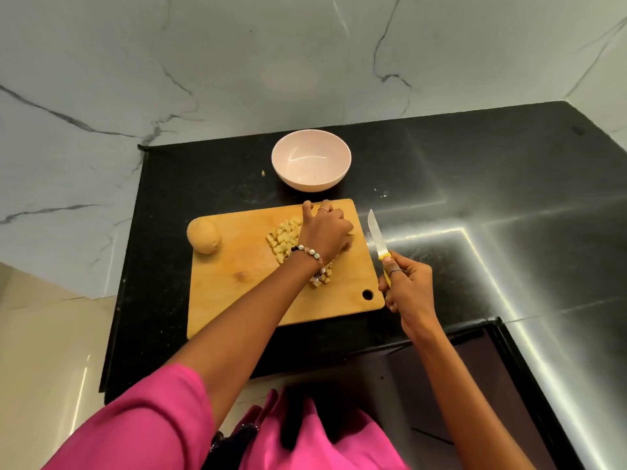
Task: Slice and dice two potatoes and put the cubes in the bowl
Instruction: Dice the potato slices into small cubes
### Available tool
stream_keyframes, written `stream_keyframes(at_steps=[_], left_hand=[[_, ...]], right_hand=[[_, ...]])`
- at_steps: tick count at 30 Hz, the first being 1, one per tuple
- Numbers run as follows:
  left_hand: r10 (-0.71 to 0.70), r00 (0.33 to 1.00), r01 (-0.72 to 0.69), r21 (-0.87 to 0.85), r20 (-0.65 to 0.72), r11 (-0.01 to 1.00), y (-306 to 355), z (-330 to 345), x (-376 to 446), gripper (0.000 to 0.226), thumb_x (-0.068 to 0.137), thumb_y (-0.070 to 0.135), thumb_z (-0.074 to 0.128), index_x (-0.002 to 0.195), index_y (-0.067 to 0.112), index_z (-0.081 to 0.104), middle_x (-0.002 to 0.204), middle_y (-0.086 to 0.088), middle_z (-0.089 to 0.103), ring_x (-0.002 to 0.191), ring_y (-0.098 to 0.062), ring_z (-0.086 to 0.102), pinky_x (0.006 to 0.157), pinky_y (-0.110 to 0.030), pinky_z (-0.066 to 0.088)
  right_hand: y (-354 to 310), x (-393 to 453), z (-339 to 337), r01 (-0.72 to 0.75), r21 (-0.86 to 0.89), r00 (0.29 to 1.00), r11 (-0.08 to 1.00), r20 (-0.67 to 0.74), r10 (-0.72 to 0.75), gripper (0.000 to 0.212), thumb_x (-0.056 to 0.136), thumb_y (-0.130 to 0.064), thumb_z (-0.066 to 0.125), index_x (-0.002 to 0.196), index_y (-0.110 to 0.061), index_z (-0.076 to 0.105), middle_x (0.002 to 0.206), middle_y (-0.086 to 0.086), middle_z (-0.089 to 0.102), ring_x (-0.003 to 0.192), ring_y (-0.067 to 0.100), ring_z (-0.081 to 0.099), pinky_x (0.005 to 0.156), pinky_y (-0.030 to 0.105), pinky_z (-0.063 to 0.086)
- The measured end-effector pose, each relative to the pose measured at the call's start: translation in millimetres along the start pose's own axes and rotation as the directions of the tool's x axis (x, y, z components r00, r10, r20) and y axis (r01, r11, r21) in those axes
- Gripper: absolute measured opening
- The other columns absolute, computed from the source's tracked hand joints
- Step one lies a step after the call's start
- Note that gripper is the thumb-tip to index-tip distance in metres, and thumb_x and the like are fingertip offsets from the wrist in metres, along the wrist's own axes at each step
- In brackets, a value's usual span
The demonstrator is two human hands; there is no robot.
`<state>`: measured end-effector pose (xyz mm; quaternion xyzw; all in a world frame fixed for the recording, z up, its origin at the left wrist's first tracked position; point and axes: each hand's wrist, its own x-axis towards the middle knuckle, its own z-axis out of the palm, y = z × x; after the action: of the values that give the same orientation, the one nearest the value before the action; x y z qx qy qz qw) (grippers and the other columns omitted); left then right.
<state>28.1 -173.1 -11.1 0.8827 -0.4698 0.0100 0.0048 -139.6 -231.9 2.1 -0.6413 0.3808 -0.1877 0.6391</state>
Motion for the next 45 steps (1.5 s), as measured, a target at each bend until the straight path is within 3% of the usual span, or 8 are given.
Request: stream_keyframes(at_steps=[3, 6, 10, 15, 21, 26, 32, 45], left_hand=[[0.049, 0.998, -0.047, 0.058, -0.040, 0.997, -2, 3, 4, 0.024, 0.095, 0.028, 0.047, 0.103, 0.024, 0.069, 0.104, 0.003, 0.065, 0.117, -0.023, 0.043, 0.098, -0.048, 0.023], [-0.150, 0.971, 0.110, -0.206, -0.187, 0.972, -6, -1, 0, 0.027, 0.094, 0.032, 0.046, 0.090, 0.022, 0.070, 0.087, 0.004, 0.066, 0.101, -0.018, 0.049, 0.085, -0.038, 0.024], [-0.503, 0.856, 0.262, -0.741, -0.117, 0.618, -28, -9, -26, 0.021, 0.086, 0.029, 0.059, 0.102, 0.020, 0.070, 0.078, 0.006, 0.066, 0.086, -0.015, 0.057, 0.081, -0.034, 0.039], [-0.621, 0.784, 0.379, -0.802, 0.013, 0.461, -65, -11, -84, 0.024, 0.086, 0.025, 0.063, 0.107, 0.014, 0.069, 0.078, 0.005, 0.066, 0.073, -0.006, 0.058, 0.072, -0.026, 0.051], [-0.647, 0.759, 0.511, -0.678, 0.068, 0.529, -95, 16, -119, 0.027, 0.087, 0.029, 0.063, 0.114, 0.026, 0.066, 0.093, 0.001, 0.069, 0.098, -0.021, 0.057, 0.089, -0.041, 0.045], [-0.616, 0.788, 0.538, -0.501, 0.014, 0.677, -98, 16, -125, 0.041, 0.089, 0.034, 0.059, 0.130, 0.029, 0.055, 0.106, -0.001, 0.053, 0.109, -0.021, 0.042, 0.088, -0.035, 0.033], [-0.546, 0.837, 0.458, -0.508, -0.028, 0.729, -104, 25, -130, 0.034, 0.086, 0.033, 0.063, 0.120, 0.028, 0.064, 0.109, 0.003, 0.054, 0.108, -0.018, 0.042, 0.087, -0.035, 0.032], [-0.576, 0.807, 0.412, -0.573, -0.131, 0.708, -106, 35, -133, 0.028, 0.083, 0.034, 0.067, 0.109, 0.024, 0.071, 0.102, 0.003, 0.060, 0.099, -0.019, 0.048, 0.080, -0.035, 0.033]], right_hand=[[2, 2, -1, -0.007, 0.000, 1.000, 1.000, 0.000, 0.007, 0.022, 0.099, -0.020, 0.049, 0.093, -0.013, 0.069, 0.051, 0.006, 0.050, 0.040, 0.017, 0.031, 0.036, 0.023, 0.027], [1, 3, 3, -0.001, -0.021, 1.000, 1.000, 0.011, 0.001, 0.021, 0.098, -0.021, 0.049, 0.101, -0.014, 0.069, 0.053, 0.006, 0.051, 0.041, 0.013, 0.035, 0.036, 0.023, 0.028], [2, 6, 14, 0.000, -0.074, 0.999, 0.997, 0.038, 0.003, 0.025, 0.098, -0.020, 0.049, 0.118, -0.014, 0.063, 0.054, 0.005, 0.053, 0.039, 0.007, 0.041, 0.035, 0.019, 0.032], [4, -3, 45, 0.059, -0.169, 0.991, 0.984, 0.129, -0.037, 0.038, 0.098, -0.022, 0.051, 0.133, -0.010, 0.051, 0.054, 0.004, 0.055, 0.037, 0.003, 0.038, 0.037, 0.021, 0.032], [6, -18, 81, 0.237, -0.309, 0.945, 0.921, 0.293, -0.145, 0.037, 0.098, -0.023, 0.050, 0.132, -0.010, 0.053, 0.057, 0.001, 0.058, 0.043, 0.000, 0.041, 0.044, 0.022, 0.036], [10, -30, 103, 0.509, -0.554, 0.852, 0.659, 0.436, -0.291, 0.038, 0.097, -0.020, 0.048, 0.132, -0.008, 0.054, 0.102, 0.015, 0.070, 0.090, 0.028, 0.063, 0.075, 0.036, 0.049], [14, -41, 123, 0.559, -0.684, 0.827, 0.469, 0.504, -0.250, 0.042, 0.098, -0.023, 0.037, 0.138, -0.009, 0.044, 0.086, 0.017, 0.068, 0.079, 0.037, 0.061, 0.062, 0.042, 0.047], [16, -47, 139, 0.584, -0.720, 0.812, 0.376, 0.522, -0.261, 0.047, 0.097, -0.018, 0.036, 0.143, -0.005, 0.036, 0.080, 0.019, 0.065, 0.072, 0.038, 0.059, 0.055, 0.038, 0.040]])
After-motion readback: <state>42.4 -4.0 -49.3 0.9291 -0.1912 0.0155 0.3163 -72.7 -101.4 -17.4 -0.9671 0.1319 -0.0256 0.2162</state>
